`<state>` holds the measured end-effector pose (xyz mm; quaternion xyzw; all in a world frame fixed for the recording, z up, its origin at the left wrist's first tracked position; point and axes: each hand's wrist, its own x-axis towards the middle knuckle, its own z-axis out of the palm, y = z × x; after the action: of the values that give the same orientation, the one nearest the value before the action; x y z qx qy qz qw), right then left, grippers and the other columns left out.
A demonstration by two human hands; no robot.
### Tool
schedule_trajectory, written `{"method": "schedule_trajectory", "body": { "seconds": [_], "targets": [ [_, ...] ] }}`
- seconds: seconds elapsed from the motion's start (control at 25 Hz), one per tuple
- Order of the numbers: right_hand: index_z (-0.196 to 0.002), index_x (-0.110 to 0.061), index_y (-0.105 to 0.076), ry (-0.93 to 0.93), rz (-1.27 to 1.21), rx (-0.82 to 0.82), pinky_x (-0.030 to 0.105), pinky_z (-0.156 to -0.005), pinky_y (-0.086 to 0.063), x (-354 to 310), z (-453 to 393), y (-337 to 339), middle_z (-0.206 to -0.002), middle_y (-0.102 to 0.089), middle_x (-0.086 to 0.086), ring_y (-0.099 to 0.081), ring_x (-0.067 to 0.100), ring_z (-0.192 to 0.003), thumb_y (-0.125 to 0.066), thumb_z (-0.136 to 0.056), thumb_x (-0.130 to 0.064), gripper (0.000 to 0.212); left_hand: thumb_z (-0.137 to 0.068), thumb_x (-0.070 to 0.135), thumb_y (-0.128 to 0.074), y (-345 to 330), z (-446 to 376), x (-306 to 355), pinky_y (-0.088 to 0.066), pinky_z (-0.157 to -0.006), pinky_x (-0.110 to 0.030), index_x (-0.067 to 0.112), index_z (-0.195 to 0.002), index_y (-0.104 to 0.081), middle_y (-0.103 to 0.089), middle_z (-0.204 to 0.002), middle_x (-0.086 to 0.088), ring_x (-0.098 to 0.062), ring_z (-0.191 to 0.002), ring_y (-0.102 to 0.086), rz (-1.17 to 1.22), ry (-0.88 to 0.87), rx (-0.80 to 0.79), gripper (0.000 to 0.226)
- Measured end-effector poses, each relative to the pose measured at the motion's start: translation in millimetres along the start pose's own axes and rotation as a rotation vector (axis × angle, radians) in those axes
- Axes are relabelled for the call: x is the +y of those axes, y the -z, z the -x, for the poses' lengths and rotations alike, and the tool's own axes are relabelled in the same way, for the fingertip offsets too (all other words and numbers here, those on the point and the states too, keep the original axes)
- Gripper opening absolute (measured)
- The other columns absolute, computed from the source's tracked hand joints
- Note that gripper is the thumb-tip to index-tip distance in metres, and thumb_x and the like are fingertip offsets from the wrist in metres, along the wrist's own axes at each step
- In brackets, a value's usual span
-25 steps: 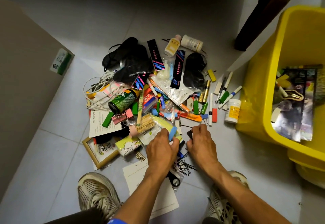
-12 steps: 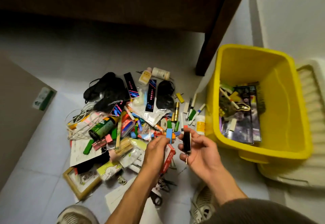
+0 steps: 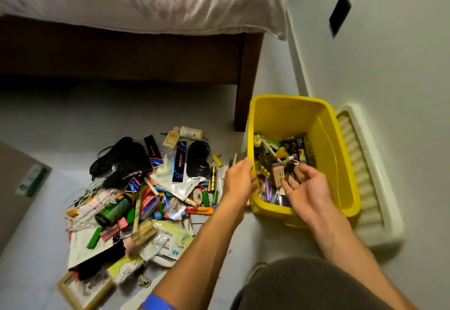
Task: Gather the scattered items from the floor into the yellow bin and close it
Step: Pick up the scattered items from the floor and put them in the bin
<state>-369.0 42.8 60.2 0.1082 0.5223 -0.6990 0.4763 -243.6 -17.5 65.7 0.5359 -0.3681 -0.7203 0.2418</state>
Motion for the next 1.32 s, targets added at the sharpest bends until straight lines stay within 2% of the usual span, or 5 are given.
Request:
{"method": "schedule_trajectory", "body": {
  "seconds": [0.4, 0.72, 0.92, 1.12, 1.32],
  "targets": [
    [-0.110, -0.025, -0.065, 0.125, 0.723, -0.286, 0.032, -0.073, -0.061, 124, 5, -68, -0.117, -0.067, -0.003, -0.070, 0.016, -0.094, -0.048, -0.093, -0.001, 0.034, -0.097, 0.026, -0.054, 137, -29, -65, -0.051, -0.091, -0.042, 0.026, -0.117, -0.062, -0.065, -0.117, -0.005, -0.023, -0.102, -0.062, -0.100, 0.065, 0.358, 0.021],
    [-0.149, -0.026, -0.030, 0.309, 1.710, -0.350, 0.045, -0.108, -0.040, 198, -119, -131, -0.154, -0.032, 0.010, -0.036, 0.032, -0.138, -0.067, -0.083, -0.034, 0.076, -0.096, 0.019, -0.057, 210, -85, -78, -0.051, -0.066, -0.019, 0.033, -0.131, -0.053, -0.058, -0.124, 0.009, -0.007, -0.096, -0.060, -0.175, 0.016, 0.433, 0.039],
    [-0.141, -0.019, -0.041, 0.215, 1.715, -0.237, 0.046, -0.098, -0.048, 233, -162, -138, -0.136, -0.053, 0.013, -0.051, 0.036, -0.123, -0.073, -0.078, -0.044, 0.075, -0.086, 0.018, -0.064, 253, -143, -31, -0.047, -0.092, -0.029, 0.026, -0.133, -0.054, -0.053, -0.131, 0.002, -0.017, -0.116, -0.053, -0.686, -0.318, 0.512, 0.049],
    [-0.148, -0.024, -0.029, 0.209, 1.570, -0.272, 0.044, -0.094, -0.053, 244, -161, -123, -0.139, -0.050, 0.010, -0.053, 0.031, -0.121, -0.084, -0.073, -0.026, 0.094, -0.061, 0.051, -0.085, 316, -197, 18, -0.003, -0.115, -0.063, 0.038, -0.154, -0.005, 0.010, -0.164, -0.004, -0.034, -0.150, 0.003, -1.296, 0.067, 0.293, 0.123],
    [-0.147, -0.037, -0.026, 0.138, 1.235, -0.340, 0.035, -0.064, -0.060, 255, -146, -125, -0.121, -0.058, -0.003, -0.068, 0.022, -0.096, -0.078, -0.078, -0.002, 0.093, -0.069, 0.047, -0.074, 332, -191, -14, -0.036, -0.109, -0.052, 0.038, -0.154, -0.009, -0.019, -0.161, -0.010, -0.034, -0.136, -0.040, -1.430, 0.176, 0.101, 0.107]
  ]
}}
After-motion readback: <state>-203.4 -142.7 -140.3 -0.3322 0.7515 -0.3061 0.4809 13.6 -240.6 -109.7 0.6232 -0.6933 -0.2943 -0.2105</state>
